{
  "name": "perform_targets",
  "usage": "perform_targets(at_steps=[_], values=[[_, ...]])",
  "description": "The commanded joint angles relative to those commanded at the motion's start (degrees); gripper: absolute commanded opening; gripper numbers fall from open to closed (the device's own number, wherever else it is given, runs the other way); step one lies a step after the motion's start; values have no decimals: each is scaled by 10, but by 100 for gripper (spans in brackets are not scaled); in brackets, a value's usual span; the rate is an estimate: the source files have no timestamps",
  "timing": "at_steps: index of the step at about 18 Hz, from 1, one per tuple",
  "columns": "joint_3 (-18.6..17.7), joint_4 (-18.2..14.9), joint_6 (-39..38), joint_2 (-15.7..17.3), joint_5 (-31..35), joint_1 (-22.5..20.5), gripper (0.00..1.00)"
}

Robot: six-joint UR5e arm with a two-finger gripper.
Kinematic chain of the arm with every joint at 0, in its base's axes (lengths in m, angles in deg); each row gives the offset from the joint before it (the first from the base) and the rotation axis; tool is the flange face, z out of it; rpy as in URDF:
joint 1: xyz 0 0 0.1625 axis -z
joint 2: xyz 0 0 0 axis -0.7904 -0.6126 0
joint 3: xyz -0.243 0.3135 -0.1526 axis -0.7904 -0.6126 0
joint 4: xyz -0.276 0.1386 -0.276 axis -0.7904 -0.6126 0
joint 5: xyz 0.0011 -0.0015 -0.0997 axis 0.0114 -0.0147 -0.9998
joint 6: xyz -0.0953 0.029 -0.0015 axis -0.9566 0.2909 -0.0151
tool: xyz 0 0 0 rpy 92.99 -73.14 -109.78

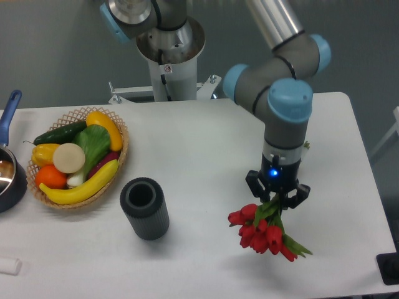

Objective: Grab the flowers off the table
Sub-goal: 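Lift the gripped tulip bouquet up off the table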

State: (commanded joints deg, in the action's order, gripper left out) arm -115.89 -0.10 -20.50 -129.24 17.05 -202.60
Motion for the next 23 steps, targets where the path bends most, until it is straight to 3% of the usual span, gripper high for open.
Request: perform_targets(at_steps=[7, 11, 23], values=[[-3, 3, -31, 56, -122, -15, 36], [-8, 4, -85, 78, -208, -29, 36], [-11, 3, -92, 82, -227, -37, 36]])
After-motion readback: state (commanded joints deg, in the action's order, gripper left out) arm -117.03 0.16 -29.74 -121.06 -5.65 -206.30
